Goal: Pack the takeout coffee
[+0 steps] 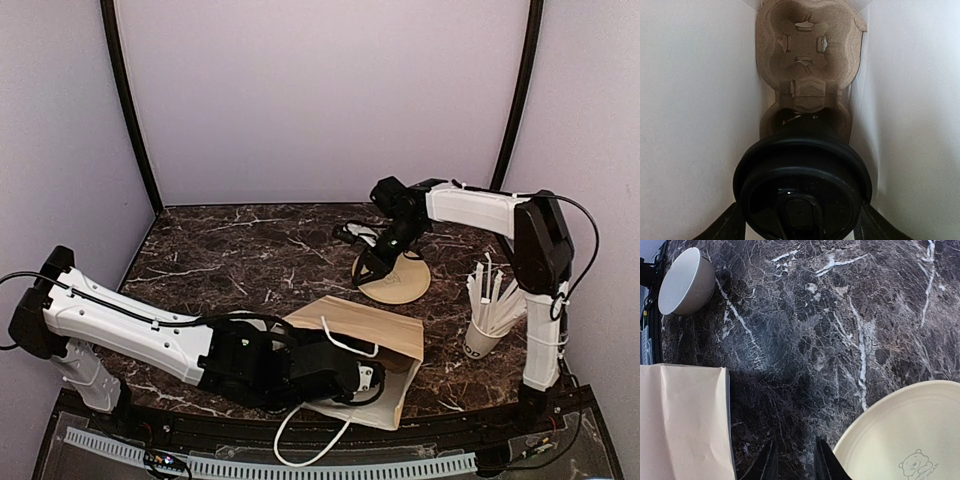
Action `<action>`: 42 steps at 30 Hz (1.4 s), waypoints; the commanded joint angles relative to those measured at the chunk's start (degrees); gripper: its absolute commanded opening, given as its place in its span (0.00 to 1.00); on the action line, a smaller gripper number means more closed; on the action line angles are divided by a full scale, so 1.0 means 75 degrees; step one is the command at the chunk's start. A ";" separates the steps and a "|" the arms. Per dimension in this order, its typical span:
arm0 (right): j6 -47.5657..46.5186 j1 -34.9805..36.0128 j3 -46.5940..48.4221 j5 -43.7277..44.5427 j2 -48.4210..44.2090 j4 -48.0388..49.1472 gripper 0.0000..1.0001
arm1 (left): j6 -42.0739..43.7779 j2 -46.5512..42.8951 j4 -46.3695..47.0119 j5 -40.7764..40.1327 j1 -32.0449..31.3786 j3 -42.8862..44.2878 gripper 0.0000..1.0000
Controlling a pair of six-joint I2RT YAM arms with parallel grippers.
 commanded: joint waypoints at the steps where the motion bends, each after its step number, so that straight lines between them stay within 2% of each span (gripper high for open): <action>1: 0.0141 0.0178 0.0174 0.0243 0.0243 0.0234 0.24 | 0.0086 -0.0349 0.0199 0.0047 0.0091 -0.0178 0.39; 12: 0.0043 0.0433 0.0669 0.0125 0.0959 -0.0009 0.24 | 0.0133 -0.0356 0.0282 0.0140 0.0203 -0.0288 0.39; 21: -0.1042 0.0809 0.0874 -0.0843 0.1336 -0.1370 0.24 | 0.0155 -0.0358 0.0364 0.0163 0.0231 -0.0370 0.39; 31: -0.1517 0.0928 0.1173 -0.1766 0.1747 -0.2183 0.23 | 0.0275 -0.0398 0.0584 0.0232 0.0253 -0.0621 0.39; 35: -0.1819 0.1077 0.1384 -0.2201 0.1954 -0.2656 0.22 | 0.0027 -0.0461 0.0027 0.0405 0.0233 -0.0366 0.39; 42: -0.2481 0.1217 0.1810 -0.3207 0.2550 -0.3703 0.22 | -0.0520 -0.0651 -0.1311 0.1632 0.0157 0.0306 0.37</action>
